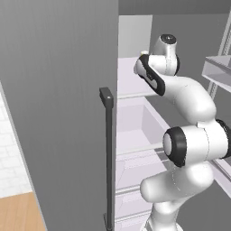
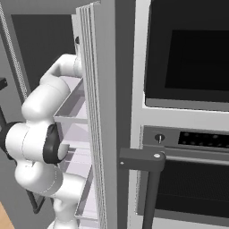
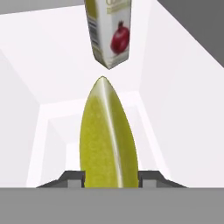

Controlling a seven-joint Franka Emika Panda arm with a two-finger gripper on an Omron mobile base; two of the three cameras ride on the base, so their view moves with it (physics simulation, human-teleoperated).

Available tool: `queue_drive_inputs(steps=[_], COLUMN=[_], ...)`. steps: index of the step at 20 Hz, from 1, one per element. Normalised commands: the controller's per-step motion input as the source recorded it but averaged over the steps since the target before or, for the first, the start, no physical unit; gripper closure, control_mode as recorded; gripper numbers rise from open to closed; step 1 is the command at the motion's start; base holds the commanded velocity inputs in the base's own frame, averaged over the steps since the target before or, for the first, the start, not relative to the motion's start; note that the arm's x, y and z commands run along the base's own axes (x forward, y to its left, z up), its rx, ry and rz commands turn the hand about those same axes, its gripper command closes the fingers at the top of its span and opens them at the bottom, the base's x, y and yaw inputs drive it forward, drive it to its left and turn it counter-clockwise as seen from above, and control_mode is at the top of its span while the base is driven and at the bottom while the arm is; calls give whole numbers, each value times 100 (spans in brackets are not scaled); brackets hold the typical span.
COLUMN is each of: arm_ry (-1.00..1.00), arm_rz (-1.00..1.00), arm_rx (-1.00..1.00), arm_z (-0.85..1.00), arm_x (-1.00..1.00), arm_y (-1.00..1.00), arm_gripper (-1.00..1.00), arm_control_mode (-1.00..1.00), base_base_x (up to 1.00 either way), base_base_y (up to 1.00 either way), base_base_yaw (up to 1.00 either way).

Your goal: Grab a lemon wedge from the fridge and one ice cube from the ice bowl, and put them in the glass of lemonade.

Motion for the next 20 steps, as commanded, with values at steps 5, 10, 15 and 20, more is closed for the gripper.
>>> queue_drive_inputs(steps=[5,10,15,20], arm_ry=[0,0,0,0], arm_rz=[0,1,3,0], arm_rx=[0,0,0,0], arm_z=[0,0,0,3], arm_x=[-15,-67,-78,-96], arm_y=[1,24,42,35], arm_gripper=[100,100,100,100], arm_control_mode=[-100,-100,-100,-100], base_base_x=[0,0,0,0], base_base_y=[0,0,0,0], base_base_yaw=[0,0,0,0])
